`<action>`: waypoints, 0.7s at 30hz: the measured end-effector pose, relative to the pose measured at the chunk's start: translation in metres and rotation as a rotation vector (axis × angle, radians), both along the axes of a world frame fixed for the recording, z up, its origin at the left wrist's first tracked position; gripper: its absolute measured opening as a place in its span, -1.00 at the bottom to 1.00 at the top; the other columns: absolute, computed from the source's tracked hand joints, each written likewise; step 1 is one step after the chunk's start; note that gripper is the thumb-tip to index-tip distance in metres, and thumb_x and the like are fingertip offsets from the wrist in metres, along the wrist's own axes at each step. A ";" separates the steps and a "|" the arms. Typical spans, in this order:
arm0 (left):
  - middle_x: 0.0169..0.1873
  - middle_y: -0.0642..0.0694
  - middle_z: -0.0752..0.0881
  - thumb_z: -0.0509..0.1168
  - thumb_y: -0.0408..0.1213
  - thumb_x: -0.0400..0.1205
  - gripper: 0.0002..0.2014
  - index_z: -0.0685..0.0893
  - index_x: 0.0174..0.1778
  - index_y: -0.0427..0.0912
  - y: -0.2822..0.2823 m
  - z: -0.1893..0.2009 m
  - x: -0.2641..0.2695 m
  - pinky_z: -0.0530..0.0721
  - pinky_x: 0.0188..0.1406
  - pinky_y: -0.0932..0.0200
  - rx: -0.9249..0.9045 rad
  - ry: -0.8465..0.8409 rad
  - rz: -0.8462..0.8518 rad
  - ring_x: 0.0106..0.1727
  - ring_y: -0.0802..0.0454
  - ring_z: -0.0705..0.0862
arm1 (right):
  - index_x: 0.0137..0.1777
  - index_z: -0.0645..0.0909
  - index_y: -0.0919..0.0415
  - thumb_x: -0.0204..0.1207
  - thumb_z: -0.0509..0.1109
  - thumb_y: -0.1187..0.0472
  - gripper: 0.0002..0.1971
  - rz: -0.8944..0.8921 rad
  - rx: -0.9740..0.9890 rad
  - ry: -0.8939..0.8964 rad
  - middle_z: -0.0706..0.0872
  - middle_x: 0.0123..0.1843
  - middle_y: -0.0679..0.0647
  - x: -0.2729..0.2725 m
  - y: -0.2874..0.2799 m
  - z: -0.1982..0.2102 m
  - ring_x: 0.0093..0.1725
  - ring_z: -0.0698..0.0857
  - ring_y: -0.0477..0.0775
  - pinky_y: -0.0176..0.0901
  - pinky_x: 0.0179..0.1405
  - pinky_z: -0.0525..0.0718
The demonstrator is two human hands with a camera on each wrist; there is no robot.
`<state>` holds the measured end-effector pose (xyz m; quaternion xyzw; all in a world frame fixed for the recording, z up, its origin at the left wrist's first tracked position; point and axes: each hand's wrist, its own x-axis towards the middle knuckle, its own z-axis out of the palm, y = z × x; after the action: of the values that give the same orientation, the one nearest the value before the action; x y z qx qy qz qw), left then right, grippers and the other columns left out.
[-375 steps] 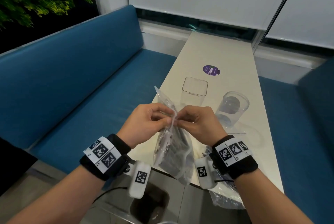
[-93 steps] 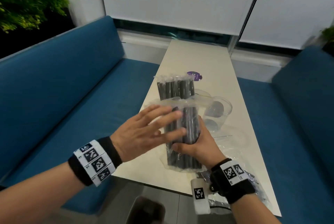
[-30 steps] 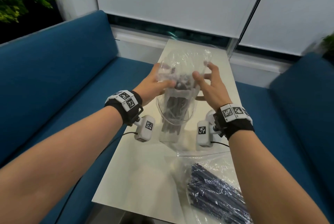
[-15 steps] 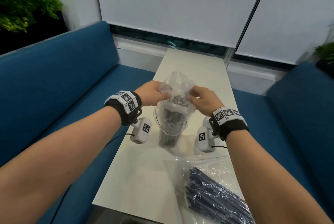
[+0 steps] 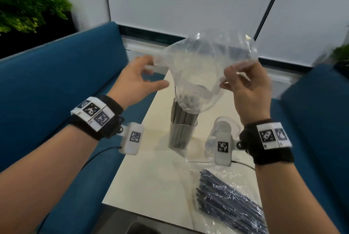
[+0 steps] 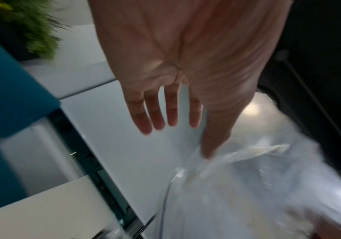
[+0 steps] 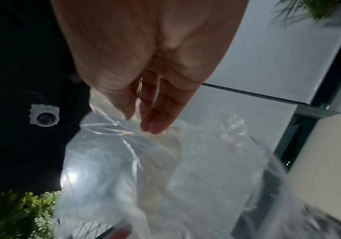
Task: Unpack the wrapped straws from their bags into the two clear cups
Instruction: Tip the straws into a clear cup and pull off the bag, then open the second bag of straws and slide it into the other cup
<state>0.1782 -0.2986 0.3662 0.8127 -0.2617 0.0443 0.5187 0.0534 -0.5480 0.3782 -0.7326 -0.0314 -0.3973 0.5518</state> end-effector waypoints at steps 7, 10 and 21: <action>0.33 -0.36 0.73 0.08 0.26 0.74 -0.51 0.70 0.41 0.12 0.057 -0.055 -0.039 0.71 0.04 -0.37 -0.448 0.757 -0.272 0.07 -0.34 0.78 | -0.12 0.75 0.35 0.50 0.65 0.40 -0.89 0.135 -0.344 0.056 0.85 -0.04 0.00 -0.059 0.057 -0.099 -0.01 0.80 -0.24 -0.37 0.03 0.70; 0.31 -0.17 0.77 0.43 -0.13 0.69 -0.47 0.50 0.59 0.22 0.076 -0.080 -0.058 0.62 0.28 -0.56 -0.297 0.734 -0.423 0.16 -0.26 0.83 | -0.06 0.80 0.17 0.53 0.52 0.43 -0.85 0.333 -0.668 0.327 0.78 0.17 -0.14 -0.066 0.075 -0.160 0.13 0.81 -0.12 -0.19 0.13 0.77; 0.02 -0.14 0.67 0.46 -0.36 0.62 -0.49 0.47 0.42 0.06 0.052 -0.228 -0.074 0.79 -0.33 0.04 0.172 0.538 0.151 -0.17 -0.06 0.78 | 0.65 0.38 -0.08 0.73 0.31 -0.18 -0.46 0.331 -0.605 0.979 0.47 0.66 -0.18 -0.096 0.102 -0.225 0.65 0.40 -0.15 -0.12 0.67 0.38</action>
<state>0.1045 -0.2468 0.1386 0.8534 -0.0561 -0.1567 0.4939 -0.0428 -0.4463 0.1529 -0.9404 0.0008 0.1042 0.3236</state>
